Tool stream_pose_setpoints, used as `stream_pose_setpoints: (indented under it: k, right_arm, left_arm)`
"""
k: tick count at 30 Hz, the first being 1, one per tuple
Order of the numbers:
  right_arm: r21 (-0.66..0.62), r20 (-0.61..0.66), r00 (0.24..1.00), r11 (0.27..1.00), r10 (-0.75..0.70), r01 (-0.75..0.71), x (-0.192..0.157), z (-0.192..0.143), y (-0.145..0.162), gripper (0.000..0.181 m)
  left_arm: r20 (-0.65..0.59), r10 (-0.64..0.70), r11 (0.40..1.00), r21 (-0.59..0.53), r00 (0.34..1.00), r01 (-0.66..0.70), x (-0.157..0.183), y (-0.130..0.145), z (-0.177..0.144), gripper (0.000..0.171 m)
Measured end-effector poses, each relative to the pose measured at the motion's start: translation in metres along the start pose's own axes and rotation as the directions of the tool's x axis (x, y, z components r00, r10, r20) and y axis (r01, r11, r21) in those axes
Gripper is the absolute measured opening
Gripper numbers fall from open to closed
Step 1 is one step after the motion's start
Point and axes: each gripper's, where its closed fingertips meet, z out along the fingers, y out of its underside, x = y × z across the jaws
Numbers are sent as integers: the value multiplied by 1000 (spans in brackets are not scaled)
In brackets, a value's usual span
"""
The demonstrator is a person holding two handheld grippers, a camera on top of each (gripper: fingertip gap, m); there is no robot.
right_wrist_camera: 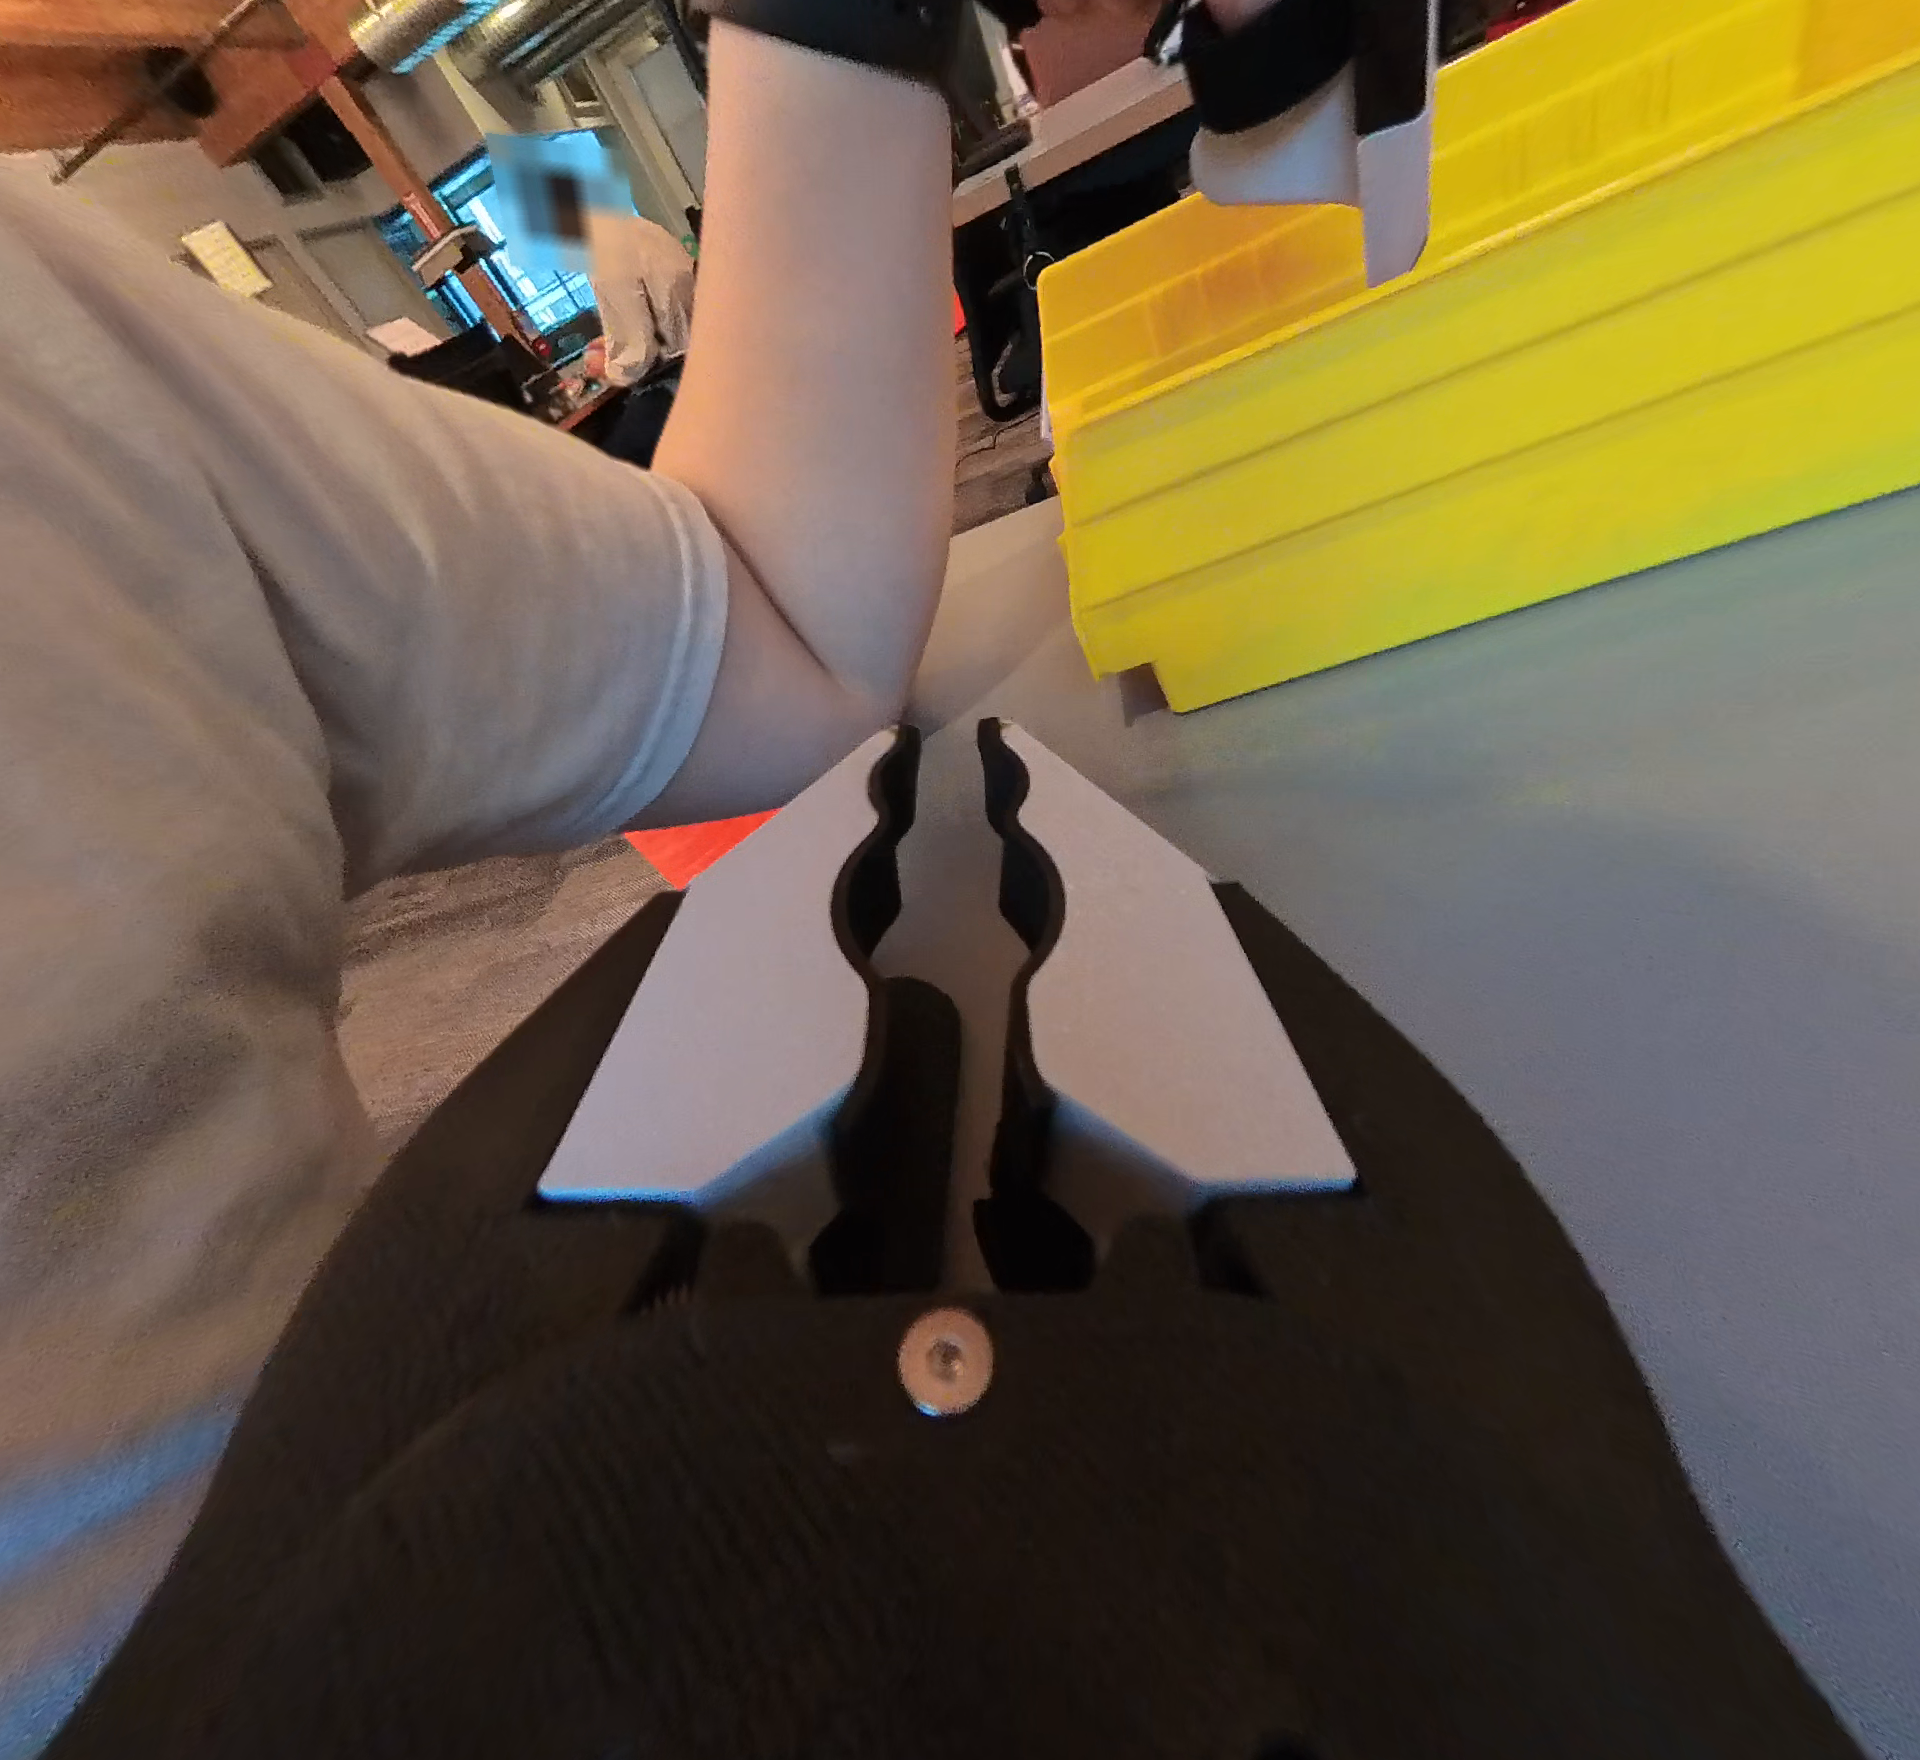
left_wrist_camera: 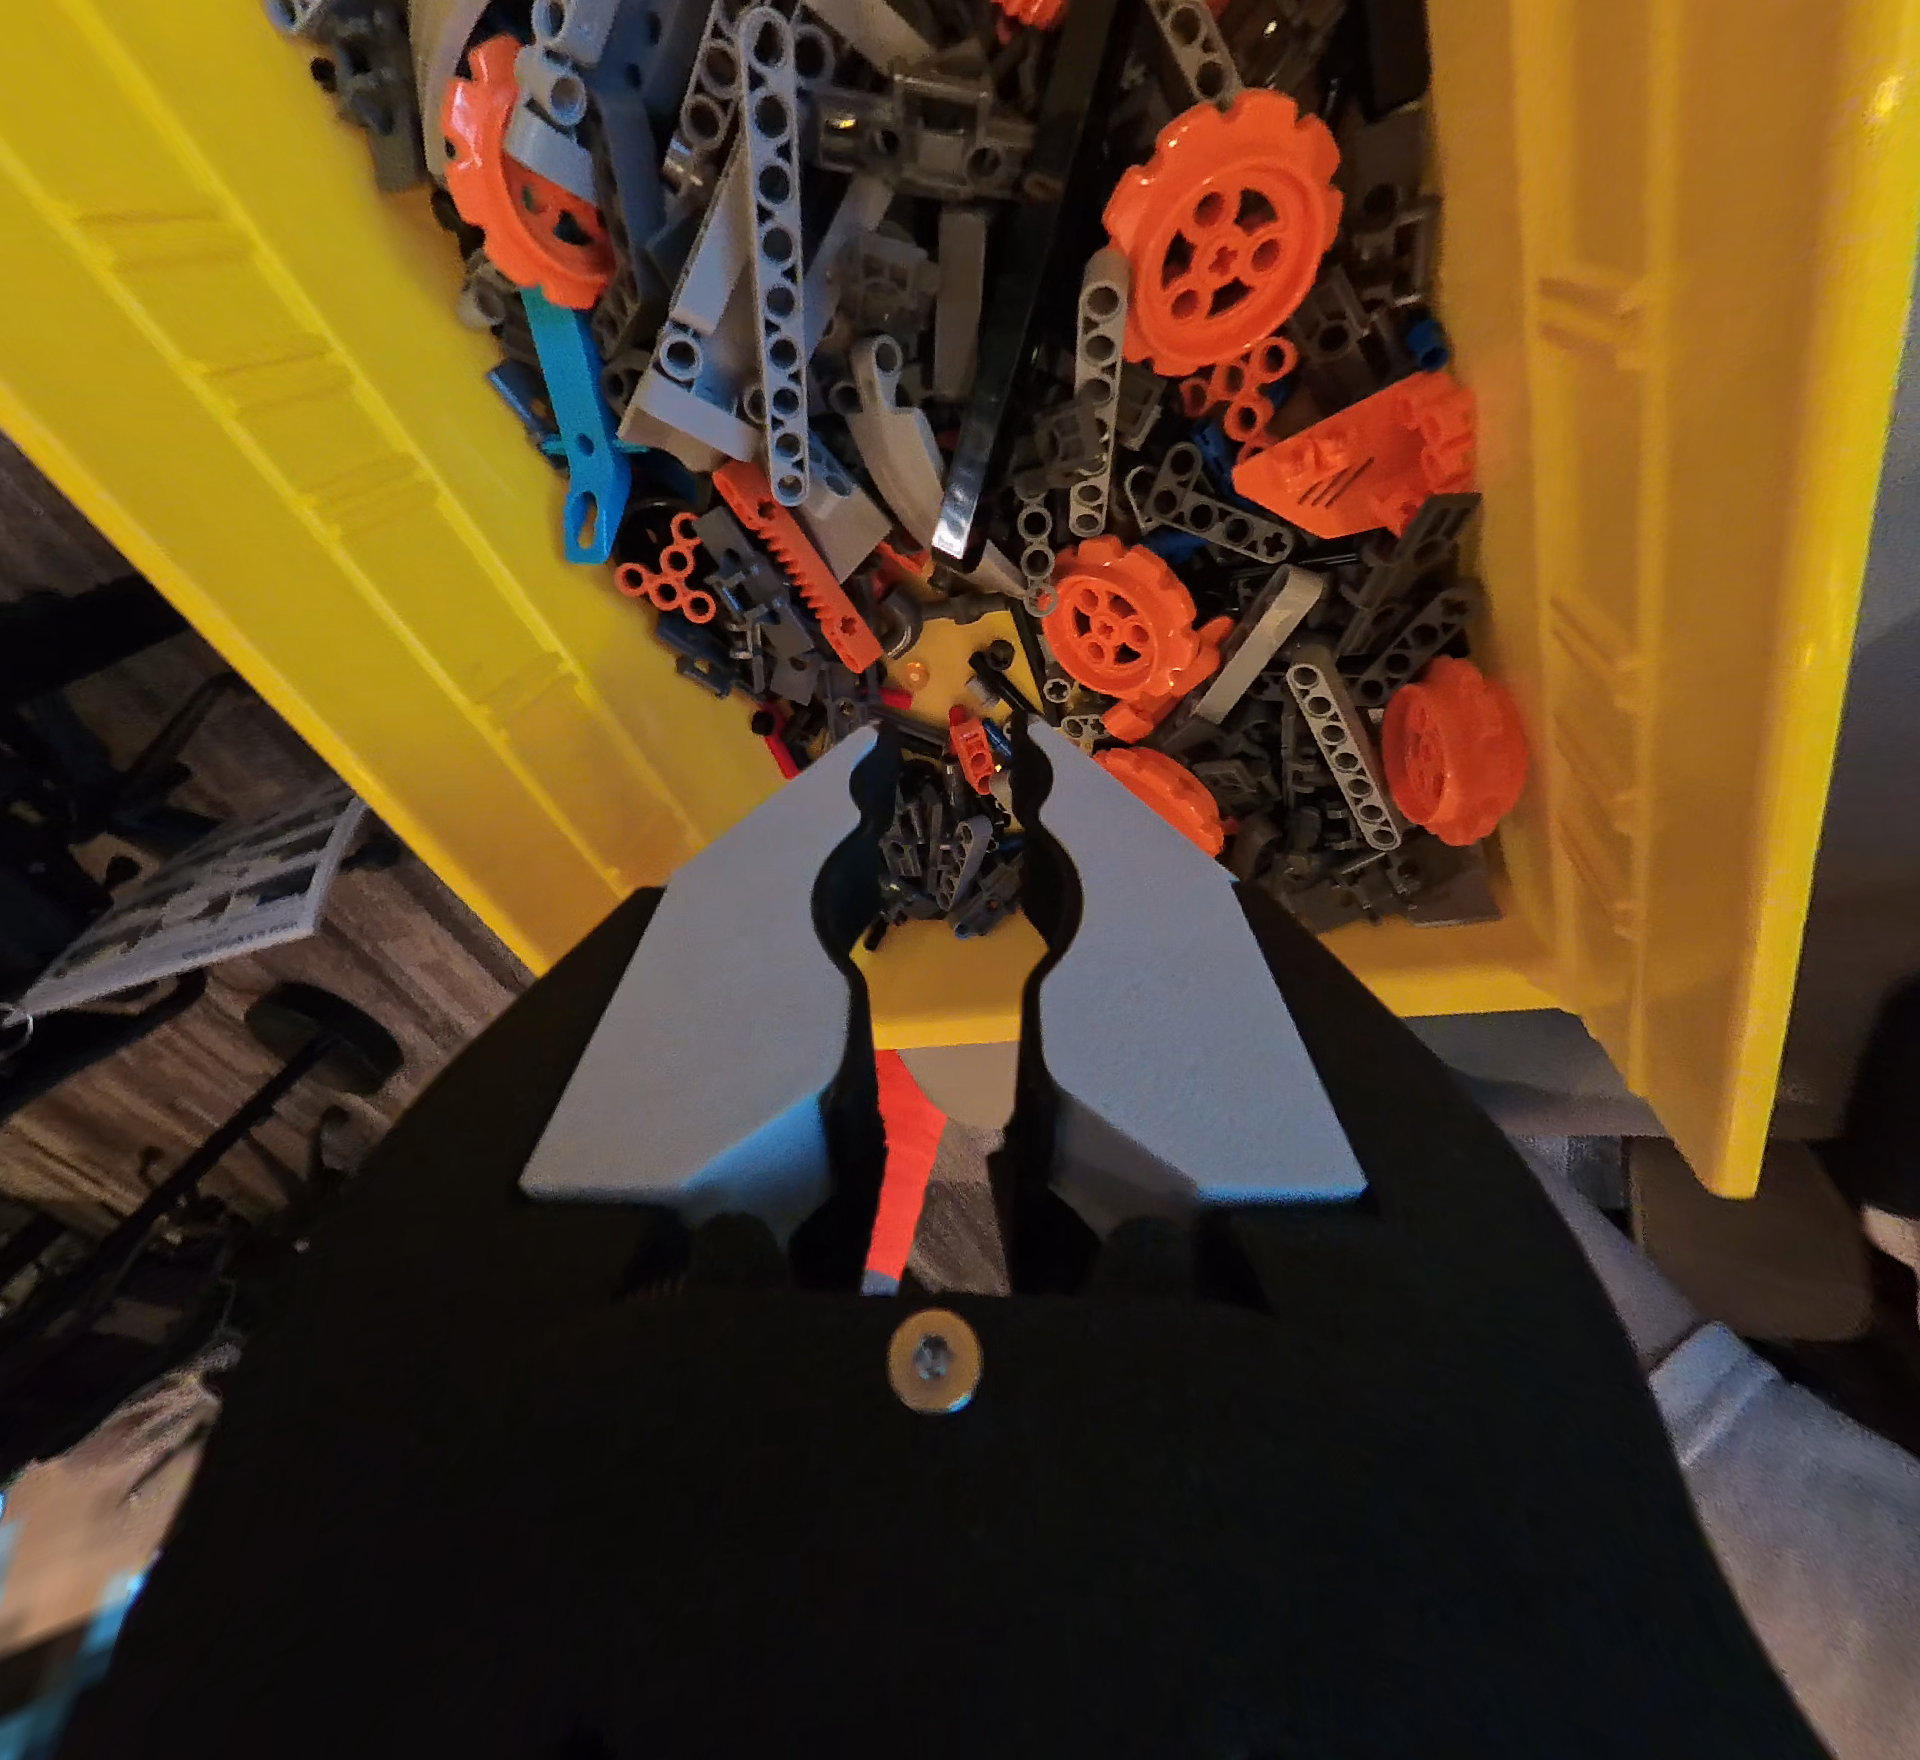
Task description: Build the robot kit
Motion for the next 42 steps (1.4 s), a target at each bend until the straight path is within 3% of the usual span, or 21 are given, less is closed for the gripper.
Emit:
stream_pose_setpoints:
  k: [11,18,21,24,26,31,36,40,42]
  right_arm:
    - [-53,-56,998,999,4,-7,11,-2,9,9]
    - [-57,-69,998,998,5,-9,14,-3,11,9]
    - [-53,-67,998,999,6,-10,14,-4,11,9]
    - [-54,-64,998,998,19,-22,14,-3,11,9]
    - [-42,-59,998,998,34,-36,16,-2,9,9]
    - [-37,-52,999,999,-4,2,12,-1,7,9]
    - [-57,-52,998,998,-38,35,12,3,9,9]
    - [-44,-62,998,999,-30,28,16,7,6,9]
    - [-47,-74,996,998,-40,37,17,10,5,9]
  left_arm:
    - [53,-5,994,-108,999,11,5,-3,15,22]
    - [28,-11,998,-54,1000,13,-3,-3,11,22]
    - [-73,-5,999,38,997,8,1,-3,3,23]
    - [-187,104,987,141,977,-78,17,-2,-1,26]
    - [-248,209,973,147,946,-177,29,8,1,28]
    - [-241,217,966,190,946,-173,19,-2,-6,24]
    - [-322,353,934,176,878,-311,39,-17,7,27]
    - [-351,496,868,209,794,-450,60,-31,18,16]
    - [-364,496,868,174,788,-465,58,-27,27,12]
